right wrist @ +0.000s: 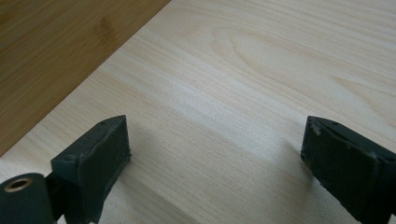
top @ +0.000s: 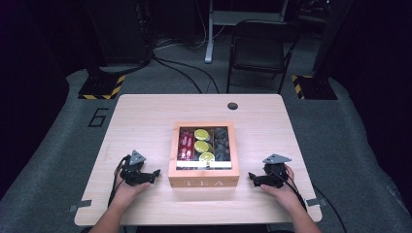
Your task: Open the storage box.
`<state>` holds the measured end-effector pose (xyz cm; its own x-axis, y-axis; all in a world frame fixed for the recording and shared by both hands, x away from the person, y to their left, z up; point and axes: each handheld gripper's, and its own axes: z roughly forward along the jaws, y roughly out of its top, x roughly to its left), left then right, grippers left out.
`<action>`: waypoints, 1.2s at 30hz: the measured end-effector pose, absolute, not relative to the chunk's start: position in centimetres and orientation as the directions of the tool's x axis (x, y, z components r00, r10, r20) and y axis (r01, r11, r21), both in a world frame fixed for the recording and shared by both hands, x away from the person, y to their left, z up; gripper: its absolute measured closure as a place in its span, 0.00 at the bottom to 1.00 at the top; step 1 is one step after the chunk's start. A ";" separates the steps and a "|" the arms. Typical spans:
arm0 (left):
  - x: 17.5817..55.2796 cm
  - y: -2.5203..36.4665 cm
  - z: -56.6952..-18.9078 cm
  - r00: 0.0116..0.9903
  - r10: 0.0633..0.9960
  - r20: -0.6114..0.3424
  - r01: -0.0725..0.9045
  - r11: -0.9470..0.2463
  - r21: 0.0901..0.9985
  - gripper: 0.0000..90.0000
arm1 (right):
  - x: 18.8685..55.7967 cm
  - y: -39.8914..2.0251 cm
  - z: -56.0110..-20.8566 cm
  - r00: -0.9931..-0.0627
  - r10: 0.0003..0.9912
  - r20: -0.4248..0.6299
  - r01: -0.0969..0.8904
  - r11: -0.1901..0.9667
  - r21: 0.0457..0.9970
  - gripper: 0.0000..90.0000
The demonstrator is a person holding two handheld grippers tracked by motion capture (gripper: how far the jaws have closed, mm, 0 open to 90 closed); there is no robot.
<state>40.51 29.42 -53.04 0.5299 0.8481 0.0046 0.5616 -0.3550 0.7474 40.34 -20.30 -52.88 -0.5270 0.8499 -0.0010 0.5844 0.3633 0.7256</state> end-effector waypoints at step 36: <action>41.1 29.8 -52.6 0.479 0.875 -0.067 0.605 -0.273 0.748 0.28 | 40.4 -20.4 -51.8 -0.500 0.866 -0.004 0.623 0.363 0.693 0.33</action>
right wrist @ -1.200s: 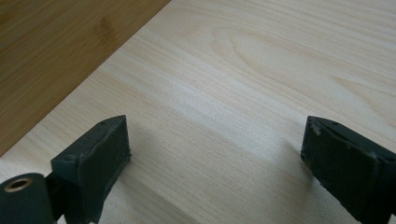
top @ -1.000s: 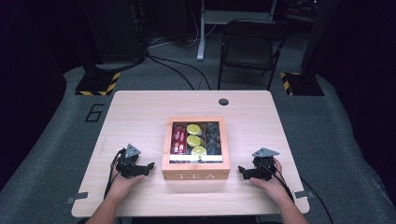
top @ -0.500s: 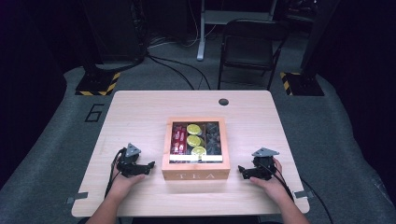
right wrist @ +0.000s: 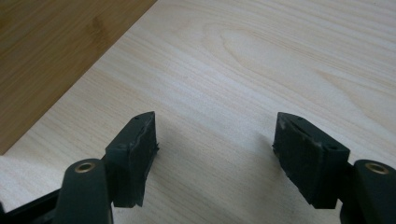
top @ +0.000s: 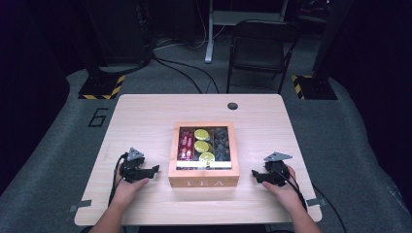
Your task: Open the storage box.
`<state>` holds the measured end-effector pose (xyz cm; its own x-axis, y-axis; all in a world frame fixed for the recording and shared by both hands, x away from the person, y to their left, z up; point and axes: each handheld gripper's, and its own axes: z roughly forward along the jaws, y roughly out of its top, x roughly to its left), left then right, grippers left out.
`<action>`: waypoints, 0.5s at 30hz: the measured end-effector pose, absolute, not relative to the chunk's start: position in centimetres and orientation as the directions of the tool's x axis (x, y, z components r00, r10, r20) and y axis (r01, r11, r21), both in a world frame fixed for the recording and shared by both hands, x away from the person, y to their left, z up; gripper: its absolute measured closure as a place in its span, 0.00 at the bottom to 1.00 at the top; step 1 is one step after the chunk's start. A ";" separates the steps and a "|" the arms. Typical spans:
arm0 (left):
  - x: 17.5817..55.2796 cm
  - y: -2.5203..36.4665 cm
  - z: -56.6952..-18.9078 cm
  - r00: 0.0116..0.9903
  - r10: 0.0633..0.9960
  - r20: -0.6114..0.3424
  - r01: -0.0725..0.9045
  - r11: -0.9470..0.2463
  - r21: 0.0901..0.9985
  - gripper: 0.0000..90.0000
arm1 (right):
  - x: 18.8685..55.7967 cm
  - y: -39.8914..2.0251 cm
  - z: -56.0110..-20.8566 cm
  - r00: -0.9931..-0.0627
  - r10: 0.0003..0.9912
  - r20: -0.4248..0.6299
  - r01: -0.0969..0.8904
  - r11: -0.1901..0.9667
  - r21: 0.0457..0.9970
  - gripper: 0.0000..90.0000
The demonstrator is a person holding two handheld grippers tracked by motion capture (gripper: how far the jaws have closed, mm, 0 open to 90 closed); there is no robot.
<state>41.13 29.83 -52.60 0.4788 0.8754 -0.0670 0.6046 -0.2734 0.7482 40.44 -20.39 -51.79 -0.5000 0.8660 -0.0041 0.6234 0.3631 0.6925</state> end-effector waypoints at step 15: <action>40.6 30.2 -51.3 0.452 0.885 -0.115 0.623 -0.220 0.751 0.37 | 39.5 -19.6 -50.3 -0.560 0.827 -0.057 0.547 0.420 0.724 0.36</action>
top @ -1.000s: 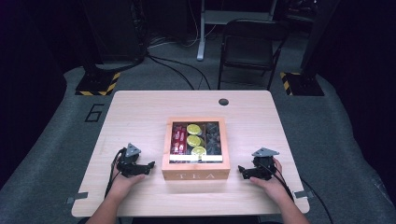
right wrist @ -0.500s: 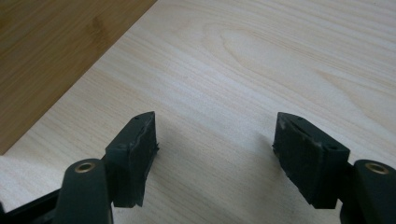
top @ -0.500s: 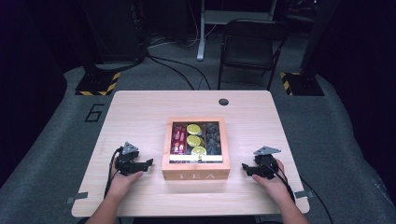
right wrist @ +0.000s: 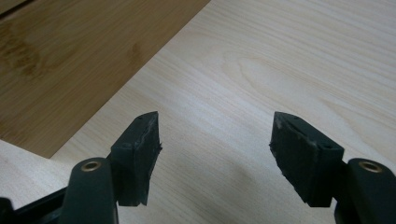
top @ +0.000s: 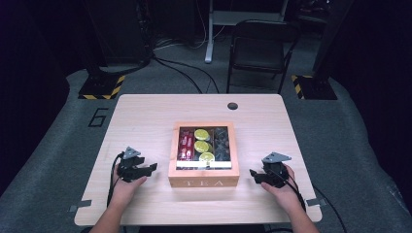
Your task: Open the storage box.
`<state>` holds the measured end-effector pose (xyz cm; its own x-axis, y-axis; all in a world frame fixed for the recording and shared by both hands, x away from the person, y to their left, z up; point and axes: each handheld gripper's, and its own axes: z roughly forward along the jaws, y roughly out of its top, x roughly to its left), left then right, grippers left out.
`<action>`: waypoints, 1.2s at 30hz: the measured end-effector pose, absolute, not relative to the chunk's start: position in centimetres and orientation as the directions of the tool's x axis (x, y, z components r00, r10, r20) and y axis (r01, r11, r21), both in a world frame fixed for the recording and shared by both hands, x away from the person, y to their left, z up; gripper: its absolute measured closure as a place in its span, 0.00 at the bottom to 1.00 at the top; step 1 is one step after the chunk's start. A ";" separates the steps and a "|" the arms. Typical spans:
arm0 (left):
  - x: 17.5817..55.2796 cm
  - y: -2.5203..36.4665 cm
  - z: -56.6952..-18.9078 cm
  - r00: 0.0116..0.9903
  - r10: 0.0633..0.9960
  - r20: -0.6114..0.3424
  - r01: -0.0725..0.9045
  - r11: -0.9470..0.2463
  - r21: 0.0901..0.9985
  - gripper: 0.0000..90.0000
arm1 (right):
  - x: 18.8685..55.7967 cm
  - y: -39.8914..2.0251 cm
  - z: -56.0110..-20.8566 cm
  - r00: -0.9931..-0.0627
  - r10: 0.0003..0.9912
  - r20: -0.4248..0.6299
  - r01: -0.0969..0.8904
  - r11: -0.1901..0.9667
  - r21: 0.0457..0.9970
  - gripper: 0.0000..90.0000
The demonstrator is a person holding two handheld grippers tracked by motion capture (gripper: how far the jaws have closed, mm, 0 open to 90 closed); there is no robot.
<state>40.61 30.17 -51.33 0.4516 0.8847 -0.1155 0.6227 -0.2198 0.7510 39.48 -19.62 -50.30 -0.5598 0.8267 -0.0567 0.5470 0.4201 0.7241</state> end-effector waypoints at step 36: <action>36.3 27.7 -47.2 0.538 0.837 -0.099 0.509 -0.229 0.830 0.42 | 35.8 -17.4 -45.6 -0.637 0.771 -0.017 0.443 0.384 0.810 0.44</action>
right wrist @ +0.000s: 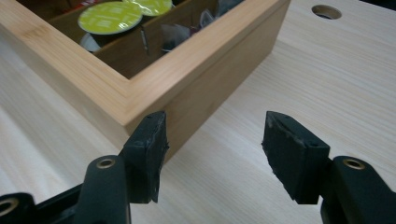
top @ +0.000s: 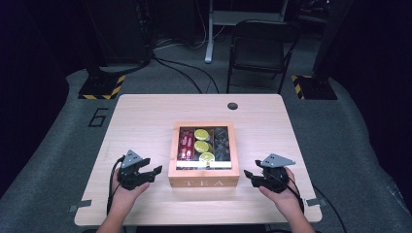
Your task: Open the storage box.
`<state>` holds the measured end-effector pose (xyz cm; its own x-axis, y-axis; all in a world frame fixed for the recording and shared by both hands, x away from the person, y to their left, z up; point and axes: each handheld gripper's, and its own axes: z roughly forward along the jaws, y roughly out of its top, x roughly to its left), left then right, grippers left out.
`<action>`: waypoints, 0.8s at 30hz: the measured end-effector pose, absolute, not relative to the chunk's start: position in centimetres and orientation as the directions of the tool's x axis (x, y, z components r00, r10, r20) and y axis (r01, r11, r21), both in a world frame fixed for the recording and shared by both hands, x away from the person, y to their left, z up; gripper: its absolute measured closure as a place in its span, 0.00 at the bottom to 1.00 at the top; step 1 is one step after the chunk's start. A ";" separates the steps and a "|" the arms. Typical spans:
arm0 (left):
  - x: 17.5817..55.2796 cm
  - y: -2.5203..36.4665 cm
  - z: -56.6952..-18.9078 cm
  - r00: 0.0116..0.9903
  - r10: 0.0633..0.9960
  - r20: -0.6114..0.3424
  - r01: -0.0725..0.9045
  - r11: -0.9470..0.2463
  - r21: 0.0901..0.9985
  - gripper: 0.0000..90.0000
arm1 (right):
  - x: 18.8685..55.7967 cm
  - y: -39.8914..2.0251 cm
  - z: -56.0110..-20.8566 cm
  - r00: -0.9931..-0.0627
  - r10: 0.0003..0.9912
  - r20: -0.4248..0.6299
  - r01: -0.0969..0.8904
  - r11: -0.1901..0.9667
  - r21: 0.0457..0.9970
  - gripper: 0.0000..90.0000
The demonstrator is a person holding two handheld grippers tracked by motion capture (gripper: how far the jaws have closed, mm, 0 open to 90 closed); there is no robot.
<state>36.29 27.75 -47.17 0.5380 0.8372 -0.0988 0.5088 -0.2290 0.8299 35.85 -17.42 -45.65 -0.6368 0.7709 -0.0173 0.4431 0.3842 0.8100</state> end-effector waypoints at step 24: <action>33.4 24.5 -46.9 0.652 0.753 -0.088 0.468 -0.308 0.828 0.45 | 34.5 -14.0 -46.4 -0.720 0.694 -0.019 0.410 0.447 0.795 0.54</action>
